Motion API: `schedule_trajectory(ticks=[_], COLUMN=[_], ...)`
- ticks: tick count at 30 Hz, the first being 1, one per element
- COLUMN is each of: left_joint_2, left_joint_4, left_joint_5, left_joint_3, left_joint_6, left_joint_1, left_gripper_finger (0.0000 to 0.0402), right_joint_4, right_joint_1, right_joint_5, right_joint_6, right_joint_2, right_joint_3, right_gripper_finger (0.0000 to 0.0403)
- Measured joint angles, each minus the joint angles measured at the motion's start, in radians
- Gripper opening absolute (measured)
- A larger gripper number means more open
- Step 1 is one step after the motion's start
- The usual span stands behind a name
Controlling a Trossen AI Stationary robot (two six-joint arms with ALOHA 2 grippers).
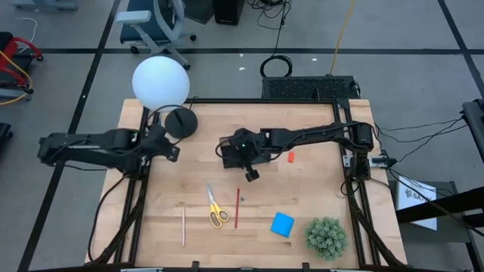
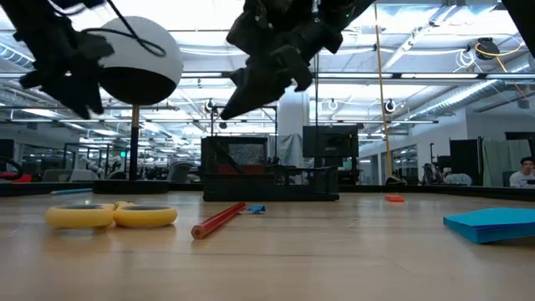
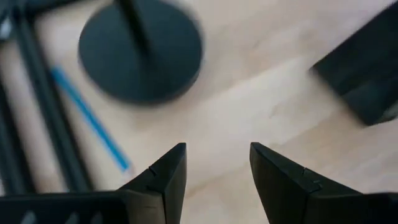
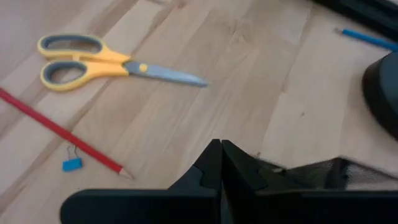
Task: Pick and place office supplies into organizer
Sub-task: Put the blue pencil into the desk organizer
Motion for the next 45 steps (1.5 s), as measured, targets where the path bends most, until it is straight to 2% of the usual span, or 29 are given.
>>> schedule_trajectory(ticks=[4,8,14,20,26,45], left_joint_2=[0.101,0.159,0.194,0.210,0.209,0.209], left_joint_4=[-0.063,-0.072,-0.078,-0.155,-0.155,0.086], left_joint_5=[0.116,0.155,0.144,0.114,0.069,0.096], left_joint_3=[0.017,0.018,0.018,0.018,0.010,-0.161], left_joint_6=[-0.002,0.001,-0.041,-0.104,-0.139,-0.037], left_joint_1=[0.076,0.128,0.158,0.174,0.202,0.394], left_gripper_finger=[0.0170,0.0170,0.0170,0.0170,0.0170,0.0170], right_joint_4=[0.001,-0.001,0.001,0.020,0.037,0.077], right_joint_1=[0.000,0.000,0.003,0.022,0.046,0.053], right_joint_5=[0.000,-0.001,-0.002,-0.002,-0.003,-0.003], right_joint_6=[0.012,0.028,0.051,0.050,0.011,-0.001], right_joint_2=[0.000,0.000,0.000,0.000,0.000,0.000], right_joint_3=[-0.012,-0.015,-0.015,-0.015,-0.015,-0.015], right_gripper_finger=[0.0000,0.0000,0.0000,0.0000,0.0000,0.0000])
